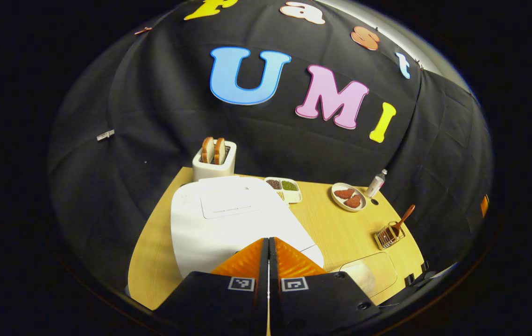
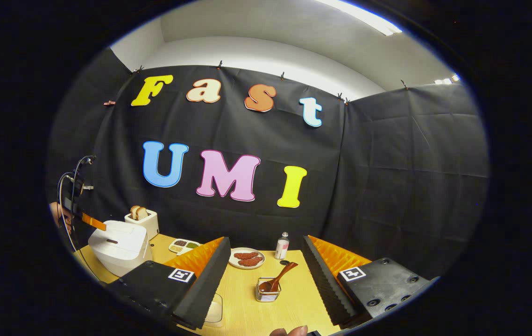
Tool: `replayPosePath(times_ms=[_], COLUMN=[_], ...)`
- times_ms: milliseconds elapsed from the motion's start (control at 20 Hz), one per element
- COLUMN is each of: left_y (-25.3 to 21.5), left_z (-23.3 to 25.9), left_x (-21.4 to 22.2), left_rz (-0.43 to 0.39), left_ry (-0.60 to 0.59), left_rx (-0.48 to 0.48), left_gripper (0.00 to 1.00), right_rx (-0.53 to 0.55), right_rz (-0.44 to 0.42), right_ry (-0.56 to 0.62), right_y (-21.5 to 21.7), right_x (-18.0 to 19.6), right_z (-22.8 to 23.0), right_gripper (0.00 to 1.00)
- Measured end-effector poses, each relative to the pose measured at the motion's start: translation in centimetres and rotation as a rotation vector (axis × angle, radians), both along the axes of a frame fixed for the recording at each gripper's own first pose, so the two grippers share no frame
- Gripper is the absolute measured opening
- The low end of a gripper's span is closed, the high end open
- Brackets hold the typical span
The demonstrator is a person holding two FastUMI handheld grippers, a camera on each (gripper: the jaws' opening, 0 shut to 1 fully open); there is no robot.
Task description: Close the left gripper, press the button to open the rice cooker; take a wooden spoon from the chopstick holder with the right hand, scoop a spoonful of rice and pour it into the rice cooker, then put the wooden spoon back into the chopstick holder.
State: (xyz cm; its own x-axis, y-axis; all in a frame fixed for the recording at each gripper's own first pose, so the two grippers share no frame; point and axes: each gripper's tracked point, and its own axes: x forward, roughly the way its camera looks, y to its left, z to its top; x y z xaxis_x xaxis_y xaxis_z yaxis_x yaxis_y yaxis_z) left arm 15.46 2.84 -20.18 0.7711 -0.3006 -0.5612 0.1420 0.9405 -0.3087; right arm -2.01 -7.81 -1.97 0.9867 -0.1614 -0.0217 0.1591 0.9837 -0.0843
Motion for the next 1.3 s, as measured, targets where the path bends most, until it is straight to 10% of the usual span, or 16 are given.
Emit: replayPosePath(times_ms=[1300], left_y=[0.2], left_z=[-6.2], left_x=[1.7], left_rz=[-0.013], left_ry=[0.188], left_rx=[0.130], left_gripper=[0.08], right_rx=[0.031], right_rz=[-0.070], right_ry=[0.028], right_y=[-3.1], right_x=[-0.6], right_z=[-2.0], right_gripper=[0.97])
